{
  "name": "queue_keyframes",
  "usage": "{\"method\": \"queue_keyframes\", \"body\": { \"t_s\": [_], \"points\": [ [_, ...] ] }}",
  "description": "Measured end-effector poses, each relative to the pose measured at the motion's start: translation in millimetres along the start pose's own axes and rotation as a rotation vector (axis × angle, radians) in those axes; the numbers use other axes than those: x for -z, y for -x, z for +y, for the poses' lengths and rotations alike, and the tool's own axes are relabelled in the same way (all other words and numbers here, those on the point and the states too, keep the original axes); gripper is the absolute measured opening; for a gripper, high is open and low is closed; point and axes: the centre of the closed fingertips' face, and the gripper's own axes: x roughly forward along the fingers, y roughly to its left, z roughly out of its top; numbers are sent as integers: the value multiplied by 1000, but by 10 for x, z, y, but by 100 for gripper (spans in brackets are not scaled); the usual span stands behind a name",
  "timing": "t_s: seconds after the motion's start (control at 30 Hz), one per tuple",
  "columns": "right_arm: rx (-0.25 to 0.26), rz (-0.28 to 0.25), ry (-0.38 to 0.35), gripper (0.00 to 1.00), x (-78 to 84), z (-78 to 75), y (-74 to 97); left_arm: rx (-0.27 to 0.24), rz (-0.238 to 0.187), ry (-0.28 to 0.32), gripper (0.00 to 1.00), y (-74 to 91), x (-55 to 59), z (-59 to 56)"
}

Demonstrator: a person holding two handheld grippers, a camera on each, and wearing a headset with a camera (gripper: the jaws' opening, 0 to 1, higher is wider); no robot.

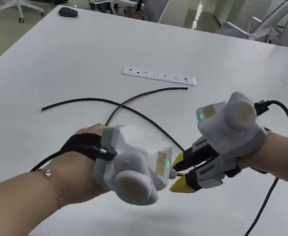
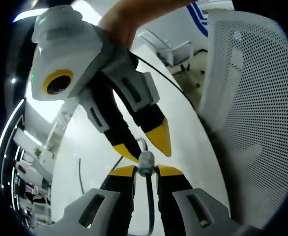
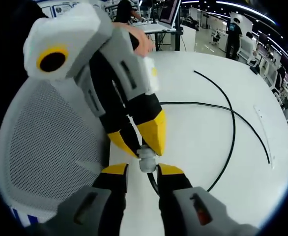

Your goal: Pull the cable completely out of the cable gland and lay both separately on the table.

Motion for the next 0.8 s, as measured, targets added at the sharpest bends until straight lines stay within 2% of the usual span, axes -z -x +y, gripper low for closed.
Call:
{"method": "queue_keyframes", "body": {
  "t_s": [0.17,0.3,0.4,0.43,0.5,0.57,0.6,0.63,0.67,0.7,0.8],
  "points": [
    [-15,18,19,20,3,2,-36,2,-6,-32,17,-7,-32,-32],
    [-22,10,14,13,-11,6,-44,0,-4,-53,17,-5,-42,-38],
    [-10,21,30,13,0,14,-53,8,-8,-30,17,5,-45,-55],
    [9,23,47,12,-2,-2,-53,3,-1,0,17,-3,-24,-36],
    [59,27,152,12,-31,-47,-42,2,-3,57,17,6,-5,0],
    [68,35,137,11,-25,-23,-46,16,-33,182,17,16,-6,11],
    [76,31,134,11,-32,-32,-47,18,-38,200,17,21,3,19],
    [87,25,137,11,-39,-44,-43,26,-39,253,16,29,21,23],
    [94,27,142,11,-35,-49,-42,30,-40,274,16,31,27,22],
    [106,30,164,11,-33,-47,-49,56,-57,351,16,28,26,13],
    [123,45,204,11,-25,-32,-74,92,-76,449,16,30,39,-5]
  ]
}}
